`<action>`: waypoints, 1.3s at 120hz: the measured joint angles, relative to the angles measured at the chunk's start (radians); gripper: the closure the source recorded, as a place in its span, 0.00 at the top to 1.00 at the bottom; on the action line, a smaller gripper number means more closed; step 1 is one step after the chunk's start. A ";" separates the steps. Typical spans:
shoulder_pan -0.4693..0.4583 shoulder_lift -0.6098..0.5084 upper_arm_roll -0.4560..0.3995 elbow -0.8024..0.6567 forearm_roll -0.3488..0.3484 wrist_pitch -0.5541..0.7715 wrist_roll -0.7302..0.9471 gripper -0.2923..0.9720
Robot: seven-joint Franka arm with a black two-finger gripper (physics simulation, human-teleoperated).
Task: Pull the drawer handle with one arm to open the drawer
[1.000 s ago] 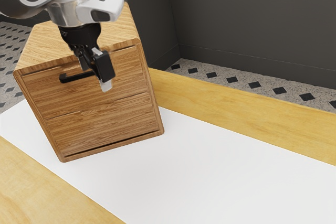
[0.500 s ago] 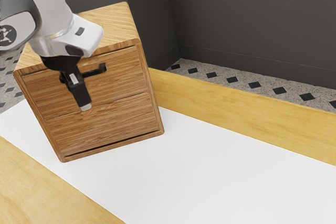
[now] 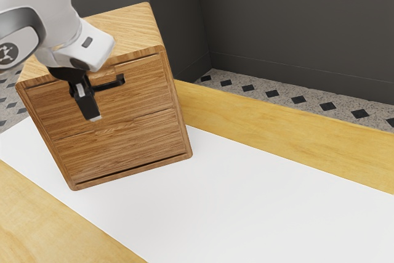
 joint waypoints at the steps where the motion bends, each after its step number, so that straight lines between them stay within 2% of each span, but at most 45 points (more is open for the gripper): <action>1: 0.000 -0.001 0.002 -0.001 0.001 0.002 0.002 0.77; 64: -0.049 0.003 0.076 -0.012 0.038 0.080 0.103 0.77; 75: -0.100 0.006 0.128 -0.010 0.045 0.089 0.114 0.77; 89: -0.121 0.006 0.161 -0.008 0.054 0.098 0.125 0.77; 156: -0.150 0.013 0.217 -0.012 0.062 0.109 0.154 0.75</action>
